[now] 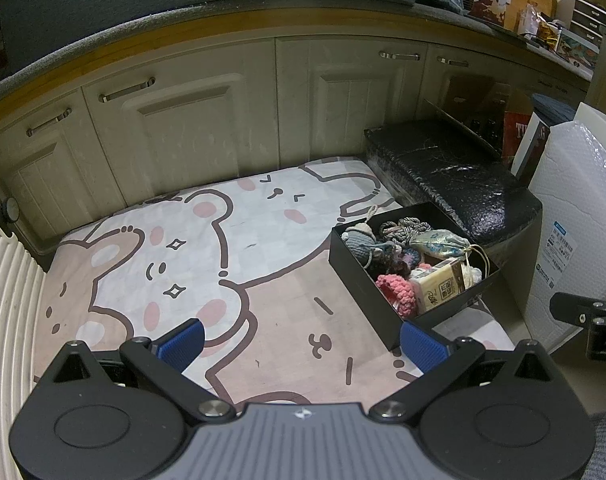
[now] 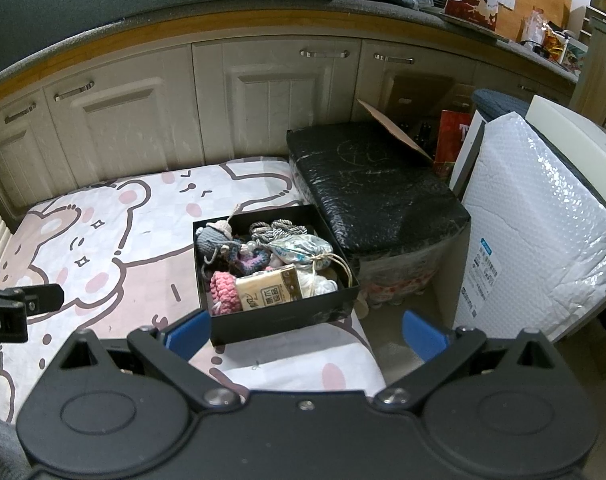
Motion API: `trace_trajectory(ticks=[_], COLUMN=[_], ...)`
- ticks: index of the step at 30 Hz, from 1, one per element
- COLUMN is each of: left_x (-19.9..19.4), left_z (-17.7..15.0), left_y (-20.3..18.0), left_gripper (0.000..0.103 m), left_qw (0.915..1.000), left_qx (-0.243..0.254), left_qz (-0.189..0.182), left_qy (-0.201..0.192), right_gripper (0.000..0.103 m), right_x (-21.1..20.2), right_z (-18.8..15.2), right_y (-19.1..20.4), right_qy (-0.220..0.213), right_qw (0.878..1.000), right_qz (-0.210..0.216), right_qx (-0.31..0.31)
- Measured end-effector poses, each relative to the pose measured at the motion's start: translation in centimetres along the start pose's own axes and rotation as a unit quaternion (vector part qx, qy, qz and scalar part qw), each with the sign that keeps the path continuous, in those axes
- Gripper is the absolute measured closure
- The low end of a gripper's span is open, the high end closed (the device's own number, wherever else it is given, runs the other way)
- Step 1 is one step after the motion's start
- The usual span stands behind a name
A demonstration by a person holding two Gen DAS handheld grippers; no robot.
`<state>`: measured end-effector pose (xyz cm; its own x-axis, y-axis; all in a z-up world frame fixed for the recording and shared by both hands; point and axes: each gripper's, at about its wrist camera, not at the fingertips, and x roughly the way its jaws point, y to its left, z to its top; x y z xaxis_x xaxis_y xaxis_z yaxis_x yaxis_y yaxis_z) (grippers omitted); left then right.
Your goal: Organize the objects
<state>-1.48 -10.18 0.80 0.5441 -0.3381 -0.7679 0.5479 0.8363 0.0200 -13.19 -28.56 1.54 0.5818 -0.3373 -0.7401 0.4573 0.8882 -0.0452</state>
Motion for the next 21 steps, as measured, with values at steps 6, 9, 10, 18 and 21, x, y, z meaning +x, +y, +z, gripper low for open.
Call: trace_trajectory(ticks=[6,9,10,18,21], left_x=[0.01,0.02,0.02,0.03,0.04], left_z=[-0.01,-0.02,-0.02,-0.08,-0.1], left_y=[-0.01,-0.03,-0.02,-0.06,0.03], left_gripper=[0.0,0.0,0.0,0.0,0.0], left_qw=[1.0,1.0,1.0,1.0,1.0], left_qx=[0.0,0.0,0.0,0.0,0.002], left_qz=[0.0,0.0,0.0,-0.001,-0.001], left_qy=[0.0,0.0,0.0,0.001,0.001], right_gripper=[0.0,0.0,0.0,0.0,0.0], right_x=[0.0,-0.06,-0.04,-0.02,-0.03], right_z=[0.0,0.03,0.05,0.02,0.0], right_y=[-0.06,0.01,0.03,-0.02,-0.02], right_qy=[0.0,0.0,0.0,-0.001,-0.001], right_qw=[1.0,1.0,1.0,1.0,1.0], right_qz=[0.0,0.001,0.002,0.003,0.003], right_qx=[0.0,0.002,0.003,0.006,0.006])
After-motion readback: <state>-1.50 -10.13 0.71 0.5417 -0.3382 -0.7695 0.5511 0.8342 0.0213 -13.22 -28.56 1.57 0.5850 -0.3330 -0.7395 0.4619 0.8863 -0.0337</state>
